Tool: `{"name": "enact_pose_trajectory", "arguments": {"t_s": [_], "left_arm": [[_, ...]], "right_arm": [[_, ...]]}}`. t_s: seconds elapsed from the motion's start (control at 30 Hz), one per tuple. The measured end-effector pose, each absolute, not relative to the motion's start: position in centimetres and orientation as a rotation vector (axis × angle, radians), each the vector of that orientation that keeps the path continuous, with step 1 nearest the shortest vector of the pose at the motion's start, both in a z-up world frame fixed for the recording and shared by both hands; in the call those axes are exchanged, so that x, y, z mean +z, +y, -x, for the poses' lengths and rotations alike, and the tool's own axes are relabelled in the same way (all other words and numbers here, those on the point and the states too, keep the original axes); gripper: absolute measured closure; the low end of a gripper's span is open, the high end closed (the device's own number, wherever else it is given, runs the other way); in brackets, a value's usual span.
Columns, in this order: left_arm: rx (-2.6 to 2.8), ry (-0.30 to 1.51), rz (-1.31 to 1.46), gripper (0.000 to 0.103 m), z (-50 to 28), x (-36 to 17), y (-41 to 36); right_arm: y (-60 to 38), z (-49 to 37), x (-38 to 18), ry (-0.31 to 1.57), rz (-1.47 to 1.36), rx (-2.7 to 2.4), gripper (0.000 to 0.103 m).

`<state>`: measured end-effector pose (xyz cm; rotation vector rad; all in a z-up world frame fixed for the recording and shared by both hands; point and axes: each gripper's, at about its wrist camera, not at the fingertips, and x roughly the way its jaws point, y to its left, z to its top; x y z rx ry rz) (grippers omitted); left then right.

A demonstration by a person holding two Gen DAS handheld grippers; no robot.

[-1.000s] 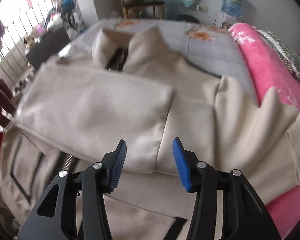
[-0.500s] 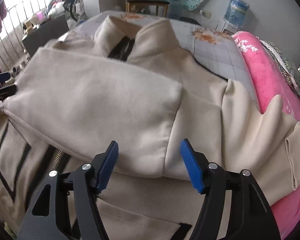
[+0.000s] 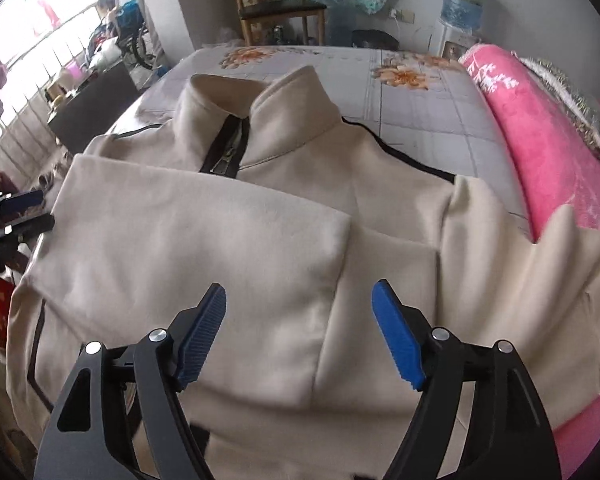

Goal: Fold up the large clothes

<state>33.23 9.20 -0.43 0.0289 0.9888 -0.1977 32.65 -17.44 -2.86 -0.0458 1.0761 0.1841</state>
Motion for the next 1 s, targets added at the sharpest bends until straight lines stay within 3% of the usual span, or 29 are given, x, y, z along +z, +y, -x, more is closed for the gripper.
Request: {"name": "enact_pose_trajectory", "arguments": {"t_s": [0.2,0.43,0.6,0.9,1.0], "left_arm": [[-0.08,1.075,0.008,0.026,-37.6,-5.7,9.6],[-0.136,1.042,0.049,0.024,-35.3,-4.0,9.8],[-0.141,1.069,-0.129,0.022,-32.4,-5.6,6.8],[-0.13,0.978,-0.196,0.021,-29.7,-0.9,3.4],[-0.17,0.95,-0.184,0.019,-29.2,1.0,1.0]], "right_arm": [[-18.2,-33.6,-4.8,1.074,0.065,0.152,0.028],[-18.7,-31.3,-3.0,1.059,0.022,0.217,0.027],[-17.9,-30.2,-4.9,1.064,0.146,0.193,0.021],[-19.1,-26.2,-1.1,1.034,0.153,0.15,0.019],[-20.5,-24.6,-0.4,1.037,0.13,0.127,0.013]]}}
